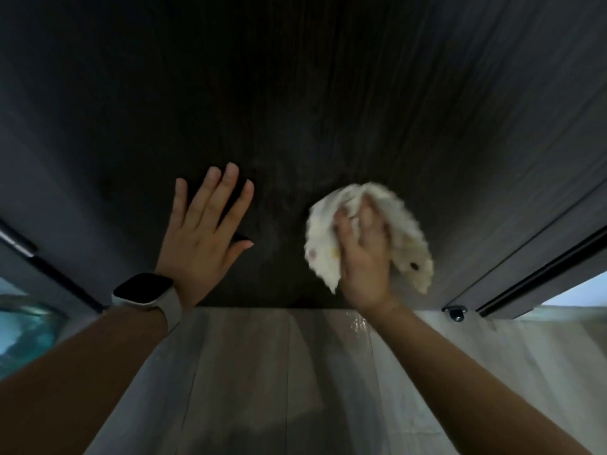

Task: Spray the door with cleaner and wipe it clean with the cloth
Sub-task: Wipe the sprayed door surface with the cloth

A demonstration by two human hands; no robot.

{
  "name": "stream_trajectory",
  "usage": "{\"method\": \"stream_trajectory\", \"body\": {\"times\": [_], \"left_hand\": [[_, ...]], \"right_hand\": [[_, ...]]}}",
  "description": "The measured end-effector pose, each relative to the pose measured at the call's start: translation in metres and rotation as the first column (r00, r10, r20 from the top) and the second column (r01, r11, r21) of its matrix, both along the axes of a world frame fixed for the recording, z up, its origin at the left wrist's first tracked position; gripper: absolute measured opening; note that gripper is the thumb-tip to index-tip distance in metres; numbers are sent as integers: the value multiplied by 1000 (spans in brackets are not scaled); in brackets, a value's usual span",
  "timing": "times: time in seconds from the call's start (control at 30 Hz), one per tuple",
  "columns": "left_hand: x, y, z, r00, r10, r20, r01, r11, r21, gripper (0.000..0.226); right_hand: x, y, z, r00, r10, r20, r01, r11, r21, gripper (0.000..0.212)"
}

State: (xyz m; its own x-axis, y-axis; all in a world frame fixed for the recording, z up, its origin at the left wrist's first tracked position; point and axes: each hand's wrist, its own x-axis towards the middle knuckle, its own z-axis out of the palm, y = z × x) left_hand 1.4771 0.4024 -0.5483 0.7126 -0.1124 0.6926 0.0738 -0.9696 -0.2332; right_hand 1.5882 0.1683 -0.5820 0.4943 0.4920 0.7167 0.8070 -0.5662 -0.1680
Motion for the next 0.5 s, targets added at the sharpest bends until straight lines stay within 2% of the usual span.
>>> {"method": "stream_trajectory", "body": {"times": [0.07, 0.1, 0.13, 0.17, 0.2, 0.23, 0.3, 0.33, 0.37, 0.43, 0.47, 0.5], "left_hand": [[-2, 1, 2, 1000, 3, -1, -3, 1000, 23, 98], [-3, 3, 3, 1000, 1, -5, -1, 1000, 31, 101], [-4, 4, 3, 1000, -6, -11, 6, 999, 33, 105], [-6, 5, 4, 1000, -15, -19, 16, 999, 34, 108], [-7, 6, 5, 999, -23, -29, 24, 999, 36, 110], [-8, 7, 7, 999, -28, -43, 30, 999, 42, 111], [-9, 9, 8, 997, -36, -63, 39, 998, 48, 112], [-9, 9, 8, 997, -36, -67, 39, 998, 46, 112], [-9, 8, 8, 997, -34, -73, 37, 998, 44, 113], [-9, 8, 9, 996, -31, -82, 35, 998, 45, 113], [-10, 8, 10, 996, -33, -87, 37, 998, 47, 112], [-11, 9, 11, 995, -38, -94, 42, 998, 47, 110]], "right_hand": [[-21, 17, -36, 992, 126, 1, -121, 951, -284, 55], [-28, 21, -46, 980, 179, -87, -199, 898, -393, 57], [-29, 22, -48, 975, 209, -81, -224, 882, -415, 52], [-29, 21, -42, 975, 198, -102, -222, 908, -356, 42], [-25, 20, -29, 986, 157, -46, -164, 959, -230, 38], [-15, 18, -10, 991, 112, 75, -107, 992, -59, 40], [5, 5, 29, 979, -8, 202, -43, 969, 244, 36], [11, -1, 44, 978, -60, 198, -7, 947, 321, 33], [9, 2, 48, 983, -89, 158, 26, 931, 364, 32], [4, 20, 31, 995, -90, 46, 69, 940, 335, 35], [-2, 31, 15, 997, -53, 48, 40, 972, 233, 35], [-15, 38, -5, 999, 30, 26, -32, 998, 56, 35]]}}
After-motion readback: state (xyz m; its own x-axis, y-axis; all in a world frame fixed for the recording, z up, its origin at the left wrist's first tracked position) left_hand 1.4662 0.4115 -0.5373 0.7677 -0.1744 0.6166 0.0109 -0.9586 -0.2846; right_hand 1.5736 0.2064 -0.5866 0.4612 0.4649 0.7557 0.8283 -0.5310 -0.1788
